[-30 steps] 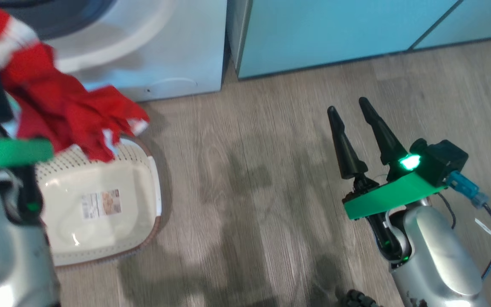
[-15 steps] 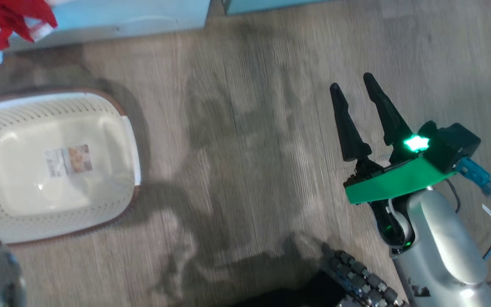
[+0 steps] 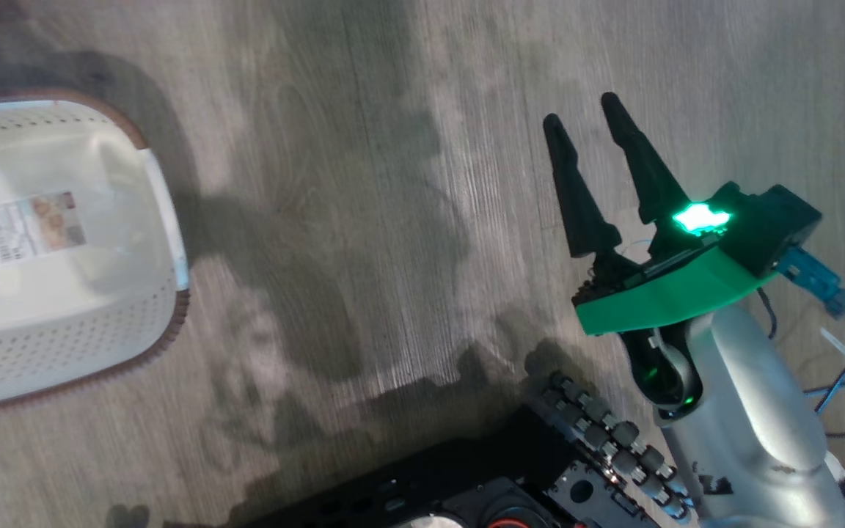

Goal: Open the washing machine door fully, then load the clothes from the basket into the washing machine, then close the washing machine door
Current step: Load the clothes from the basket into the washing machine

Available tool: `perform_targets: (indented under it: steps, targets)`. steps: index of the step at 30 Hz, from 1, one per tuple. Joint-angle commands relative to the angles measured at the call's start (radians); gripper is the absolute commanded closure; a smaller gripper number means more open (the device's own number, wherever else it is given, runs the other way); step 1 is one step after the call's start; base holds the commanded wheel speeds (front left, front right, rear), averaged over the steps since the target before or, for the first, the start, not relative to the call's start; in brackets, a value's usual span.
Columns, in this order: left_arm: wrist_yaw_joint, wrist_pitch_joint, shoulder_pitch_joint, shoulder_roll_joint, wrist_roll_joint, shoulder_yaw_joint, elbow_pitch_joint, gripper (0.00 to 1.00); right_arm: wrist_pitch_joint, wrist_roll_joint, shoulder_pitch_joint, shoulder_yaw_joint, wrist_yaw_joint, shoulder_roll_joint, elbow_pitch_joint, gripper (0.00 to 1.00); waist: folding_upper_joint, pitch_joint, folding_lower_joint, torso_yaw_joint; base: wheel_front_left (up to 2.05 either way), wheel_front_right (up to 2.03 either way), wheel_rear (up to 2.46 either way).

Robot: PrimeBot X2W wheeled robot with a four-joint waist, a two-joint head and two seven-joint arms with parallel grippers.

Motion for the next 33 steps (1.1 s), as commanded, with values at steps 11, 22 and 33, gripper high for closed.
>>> perform_targets:
  steps: [11,22,33]
  targets:
    - [-0.001,0.01,-0.3,0.13,0.071,-0.187,0.145,1.0,-0.006,0.05,-0.022,0.089,0.0,0.006,-0.03,0.0,0.0,0.081,-0.0003,-0.061,0.0,0.0,0.0]
    - [0.032,-0.062,-0.43,0.111,0.086,-0.139,0.075,1.0,-0.006,0.075,-0.045,0.106,0.0,0.006,-0.029,0.0,0.0,0.1,-0.0003,-0.076,0.0,0.0,0.0]
    - [0.025,-0.063,-0.39,0.107,0.14,-0.167,0.16,1.0,-0.006,0.084,-0.054,0.123,0.0,0.006,-0.033,0.0,0.0,0.12,-0.0003,-0.081,0.0,0.0,0.0]
